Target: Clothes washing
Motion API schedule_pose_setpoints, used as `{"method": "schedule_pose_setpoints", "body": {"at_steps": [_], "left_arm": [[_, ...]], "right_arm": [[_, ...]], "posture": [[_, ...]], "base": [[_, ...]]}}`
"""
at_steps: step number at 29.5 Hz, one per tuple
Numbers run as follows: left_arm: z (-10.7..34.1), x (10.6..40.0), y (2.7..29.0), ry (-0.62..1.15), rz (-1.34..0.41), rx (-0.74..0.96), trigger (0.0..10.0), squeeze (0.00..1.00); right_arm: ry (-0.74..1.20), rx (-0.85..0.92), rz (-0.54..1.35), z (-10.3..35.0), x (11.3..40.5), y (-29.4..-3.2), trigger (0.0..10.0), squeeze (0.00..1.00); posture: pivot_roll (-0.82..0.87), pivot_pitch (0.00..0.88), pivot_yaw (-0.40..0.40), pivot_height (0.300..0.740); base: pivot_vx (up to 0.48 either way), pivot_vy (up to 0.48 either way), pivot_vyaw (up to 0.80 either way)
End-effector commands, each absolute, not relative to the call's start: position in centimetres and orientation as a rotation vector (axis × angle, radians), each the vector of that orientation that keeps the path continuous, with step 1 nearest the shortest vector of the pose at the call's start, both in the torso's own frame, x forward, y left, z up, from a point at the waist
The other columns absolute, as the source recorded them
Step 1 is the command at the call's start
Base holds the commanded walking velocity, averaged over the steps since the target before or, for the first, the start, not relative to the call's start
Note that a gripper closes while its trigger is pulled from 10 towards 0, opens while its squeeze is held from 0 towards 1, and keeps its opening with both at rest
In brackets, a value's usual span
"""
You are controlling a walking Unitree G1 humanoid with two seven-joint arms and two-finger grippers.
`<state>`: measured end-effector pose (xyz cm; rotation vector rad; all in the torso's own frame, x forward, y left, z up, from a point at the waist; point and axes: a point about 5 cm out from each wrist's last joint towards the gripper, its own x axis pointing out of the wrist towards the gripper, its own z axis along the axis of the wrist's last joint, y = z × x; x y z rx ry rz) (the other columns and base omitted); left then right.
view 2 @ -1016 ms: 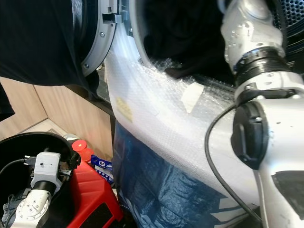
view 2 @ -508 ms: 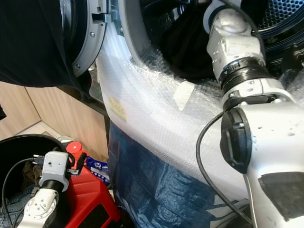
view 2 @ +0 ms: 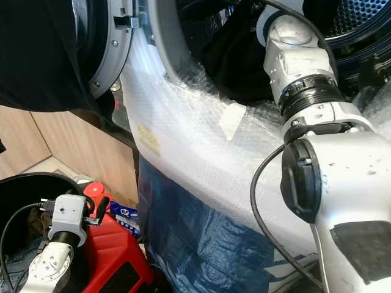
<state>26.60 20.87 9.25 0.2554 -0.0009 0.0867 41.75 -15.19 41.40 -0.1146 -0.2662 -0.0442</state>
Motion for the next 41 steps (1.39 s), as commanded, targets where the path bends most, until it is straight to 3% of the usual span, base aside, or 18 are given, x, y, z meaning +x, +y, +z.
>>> {"method": "schedule_pose_setpoints", "body": {"at_steps": [1,8,14,17,18,21,25,30,36,41], "left_arm": [[9.3,26.4,20.8,0.003,0.083,0.250,10.0,0.00],[9.6,26.4,20.8,-0.005,0.092,0.239,10.0,0.00],[9.7,26.4,20.8,-0.007,0.093,0.236,10.0,0.00],[9.8,26.4,20.9,-0.008,0.094,0.234,10.0,0.00],[9.9,26.4,20.8,-0.011,0.094,0.234,10.0,0.00],[10.0,26.6,20.7,-0.015,0.097,0.230,10.0,0.00],[10.0,26.7,20.7,-0.015,0.095,0.227,10.0,0.00],[9.9,26.7,20.5,-0.007,0.082,0.229,10.0,0.00],[9.9,26.8,20.6,-0.002,0.073,0.234,10.0,0.00],[10.3,26.8,20.4,-0.014,0.069,0.232,10.0,0.00]], "right_arm": [[-0.258,-0.119,-0.051,41.2,41.8,-15.5,10.0,1.00],[-0.275,-0.174,-0.009,41.6,41.7,-14.6,10.0,1.00],[-0.289,-0.247,0.219,41.7,41.5,-11.8,10.0,1.00],[-0.316,-0.232,0.037,42.6,41.4,-13.8,10.0,1.00],[-0.311,-0.181,-0.123,42.9,41.3,-15.9,10.0,1.00],[-0.294,-0.163,-0.239,42.7,41.1,-17.9,10.0,1.00],[-0.301,-0.165,-0.260,42.7,41.1,-18.3,10.0,1.00],[-0.274,-0.163,-0.220,41.6,41.5,-17.8,10.0,1.00],[-0.190,-0.372,0.107,39.2,42.3,-13.6,10.0,1.00],[-0.219,-0.336,0.060,40.2,42.1,-13.9,10.0,1.00]], "posture": [[0.16,0.055,-0.103,0.740],[0.17,0.054,-0.105,0.740],[0.18,0.052,-0.106,0.740],[0.18,0.052,-0.105,0.740],[0.18,0.052,-0.105,0.740],[0.17,0.048,-0.112,0.740],[0.17,0.049,-0.108,0.740],[0.17,0.051,-0.104,0.740],[0.17,0.054,-0.095,0.740],[0.18,0.058,-0.091,0.740]], "base": [[0.000,0.000,0.00],[0.000,0.000,0.00],[0.000,0.000,0.00],[0.000,0.000,0.00],[0.000,0.000,0.00],[0.000,0.000,0.00],[0.000,0.000,0.00],[0.000,0.000,0.00],[0.000,0.000,0.00],[0.000,0.000,0.00]]}}
